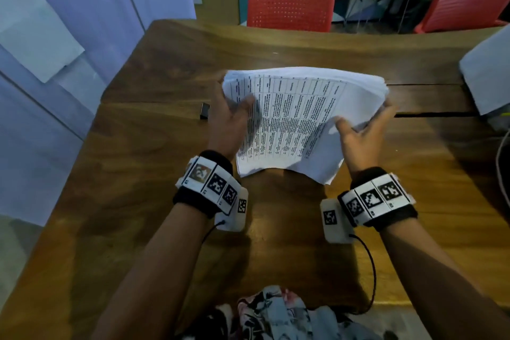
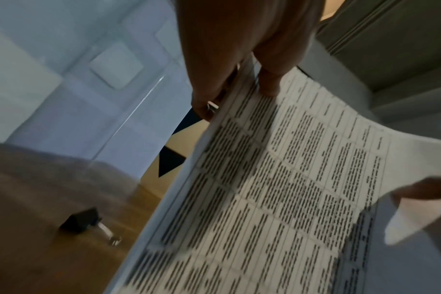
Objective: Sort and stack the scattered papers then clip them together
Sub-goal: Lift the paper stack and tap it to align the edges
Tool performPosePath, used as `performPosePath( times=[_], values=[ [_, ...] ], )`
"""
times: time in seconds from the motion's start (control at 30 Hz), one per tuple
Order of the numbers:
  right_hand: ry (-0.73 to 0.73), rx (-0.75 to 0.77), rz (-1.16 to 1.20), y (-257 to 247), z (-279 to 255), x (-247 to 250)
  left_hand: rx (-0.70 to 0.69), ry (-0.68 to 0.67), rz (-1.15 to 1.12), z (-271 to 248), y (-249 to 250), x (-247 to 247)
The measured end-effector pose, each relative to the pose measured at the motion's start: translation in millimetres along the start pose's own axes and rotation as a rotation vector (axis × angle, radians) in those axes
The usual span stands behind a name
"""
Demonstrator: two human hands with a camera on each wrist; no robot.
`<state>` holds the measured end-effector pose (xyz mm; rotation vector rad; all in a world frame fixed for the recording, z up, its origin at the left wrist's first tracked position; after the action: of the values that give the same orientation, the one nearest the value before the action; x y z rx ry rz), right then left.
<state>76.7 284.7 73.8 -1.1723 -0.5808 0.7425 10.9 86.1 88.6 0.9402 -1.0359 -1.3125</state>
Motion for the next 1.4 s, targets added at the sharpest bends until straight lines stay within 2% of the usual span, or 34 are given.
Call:
performPosePath(
  times=[0.07,0.13,0.17,0.23,0.37,0.5,0.53,0.6,0.73,0.83,0.93,1.03,1.13,1.23,1.33,1.4],
  values=[
    [0.033,0.194,-0.018,-18.0,10.4,-1.1,-0.184,0.012,0.083,6.7,8.6,-3.1],
    [0.018,0.336,-0.175,-26.8,22.2,-5.1,-0.351,0.026,0.274,12.6,14.1,-4.0],
    [-0.009,0.37,-0.266,-29.3,26.8,-7.2,-0.403,0.038,0.366,15.4,15.4,-3.8],
    [-0.058,0.362,-0.348,-30.8,32.0,-10.0,-0.422,0.037,0.451,18.2,14.1,-2.4],
    [-0.089,0.252,-0.241,-22.7,36.2,-8.0,-0.34,0.018,0.428,20.8,10.1,-0.4],
    [-0.102,-0.068,-0.002,2.7,29.6,-6.0,0.009,0.032,0.175,13.8,1.4,-11.0],
    [-0.101,-0.126,-0.014,8.4,29.0,-8.0,0.07,0.035,0.147,11.8,-2.0,-14.5],
    [-0.074,-0.159,-0.014,14.0,32.8,-12.0,0.093,0.06,0.083,10.3,-3.3,-19.3],
    [-0.023,-0.088,0.063,7.4,44.7,-7.3,0.04,0.116,-0.043,17.3,4.1,-18.0],
    [-0.067,-0.058,0.117,2.4,44.3,-0.8,0.017,0.036,-0.141,16.4,5.7,-12.9],
    [-0.09,-0.11,0.116,2.6,44.8,-2.9,0.058,-0.069,-0.117,15.4,4.9,-17.0],
    [-0.085,-0.124,0.127,1.8,49.3,-5.9,0.07,-0.08,-0.149,18.3,2.2,-19.1],
    [-0.036,0.048,0.095,-6.5,51.8,-5.4,0.064,-0.039,-0.161,19.4,0.1,-16.4],
    [-0.032,0.233,-0.055,-12.8,50.4,-8.2,0.068,-0.024,-0.145,18.1,0.7,-17.1],
    [-0.028,0.267,-0.182,-13.0,51.6,-7.2,0.08,-0.036,-0.13,19.3,-0.6,-19.0],
    [-0.004,0.235,-0.111,-7.4,51.7,-5.9,0.114,-0.052,-0.108,20.3,-6.6,-18.9]
  ],
)
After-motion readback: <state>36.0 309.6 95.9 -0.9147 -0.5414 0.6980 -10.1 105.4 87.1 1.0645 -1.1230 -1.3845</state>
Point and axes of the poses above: each hand's wrist, its own z-axis towards the middle knuckle, its own x-axis out of the back of the hand, y = z × x, the point moved 1 cm from there along z, towards the middle knuckle, and after that the axes turned 2 degrees about -x, right-handed, at the moved point
